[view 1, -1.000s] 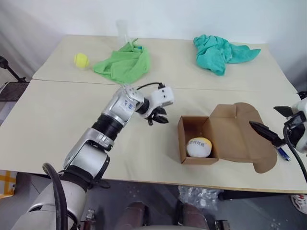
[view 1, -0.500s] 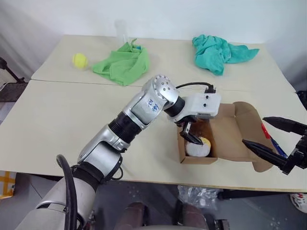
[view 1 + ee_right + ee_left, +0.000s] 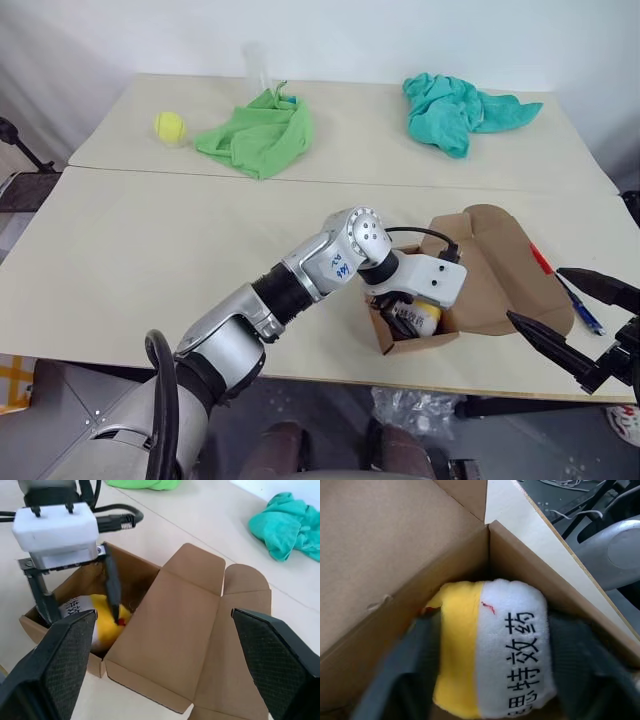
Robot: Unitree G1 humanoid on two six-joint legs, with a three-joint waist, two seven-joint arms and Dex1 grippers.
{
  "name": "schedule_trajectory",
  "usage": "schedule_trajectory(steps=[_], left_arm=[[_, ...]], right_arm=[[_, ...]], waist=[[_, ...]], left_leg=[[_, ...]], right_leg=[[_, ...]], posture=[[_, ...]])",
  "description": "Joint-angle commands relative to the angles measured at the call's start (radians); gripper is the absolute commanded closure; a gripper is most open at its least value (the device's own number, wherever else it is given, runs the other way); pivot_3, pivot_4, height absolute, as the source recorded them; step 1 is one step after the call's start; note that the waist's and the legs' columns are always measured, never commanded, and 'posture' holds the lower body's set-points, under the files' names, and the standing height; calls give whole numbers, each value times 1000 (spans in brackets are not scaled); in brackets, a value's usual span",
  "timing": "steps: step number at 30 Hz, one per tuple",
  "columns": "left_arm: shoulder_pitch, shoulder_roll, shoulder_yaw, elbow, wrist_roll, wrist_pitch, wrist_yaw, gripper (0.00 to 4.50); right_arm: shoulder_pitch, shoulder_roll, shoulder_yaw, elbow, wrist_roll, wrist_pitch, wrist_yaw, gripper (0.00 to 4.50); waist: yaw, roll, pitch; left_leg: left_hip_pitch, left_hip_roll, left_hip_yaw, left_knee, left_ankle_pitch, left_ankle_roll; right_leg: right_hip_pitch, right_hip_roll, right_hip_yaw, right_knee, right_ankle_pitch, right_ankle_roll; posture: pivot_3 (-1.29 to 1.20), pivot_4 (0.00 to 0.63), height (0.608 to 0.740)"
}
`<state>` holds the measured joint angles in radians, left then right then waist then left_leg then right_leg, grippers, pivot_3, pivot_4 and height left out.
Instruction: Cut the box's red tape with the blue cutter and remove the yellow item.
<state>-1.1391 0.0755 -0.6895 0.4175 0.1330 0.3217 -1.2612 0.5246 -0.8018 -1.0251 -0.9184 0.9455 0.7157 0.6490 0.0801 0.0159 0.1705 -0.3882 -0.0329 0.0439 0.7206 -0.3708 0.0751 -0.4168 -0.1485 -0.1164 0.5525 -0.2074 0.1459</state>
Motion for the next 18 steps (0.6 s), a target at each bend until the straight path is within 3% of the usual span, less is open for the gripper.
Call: schedule_trajectory(steps=[1, 7, 14, 18], left_arm=[[-32, -15, 33, 26, 9, -21, 20, 2758], [-72, -26, 118, 58, -29, -35, 44, 4408], [-108, -38, 252, -4, -142, 91, 22, 4493], [-154, -34, 346, 9, -180, 156, 94, 4493]], right_arm=[[12, 10, -41, -18, 9, -29, -7, 0], [17, -5, -49, -1, 8, -36, 0, 0], [-8, -51, -63, 61, -2, -40, 44, 0], [-60, -85, -60, 101, 19, -50, 76, 0]], waist=[[0, 0, 0], [-1, 0, 0], [-1, 0, 0], [-1, 0, 0]], left_leg=[[0, 0, 0, 0, 0, 0], [0, 0, 0, 0, 0, 1], [-1, 0, 0, 0, -1, 1], [-1, -1, 0, 0, -1, 1]], right_leg=[[0, 0, 0, 0, 0, 0], [0, 0, 0, 0, 0, 0], [-1, 0, 0, 0, 0, 0], [0, 0, 0, 0, 0, 0]], posture=[[0, 150, 740], [0, 150, 740], [0, 150, 740], [0, 150, 740]])
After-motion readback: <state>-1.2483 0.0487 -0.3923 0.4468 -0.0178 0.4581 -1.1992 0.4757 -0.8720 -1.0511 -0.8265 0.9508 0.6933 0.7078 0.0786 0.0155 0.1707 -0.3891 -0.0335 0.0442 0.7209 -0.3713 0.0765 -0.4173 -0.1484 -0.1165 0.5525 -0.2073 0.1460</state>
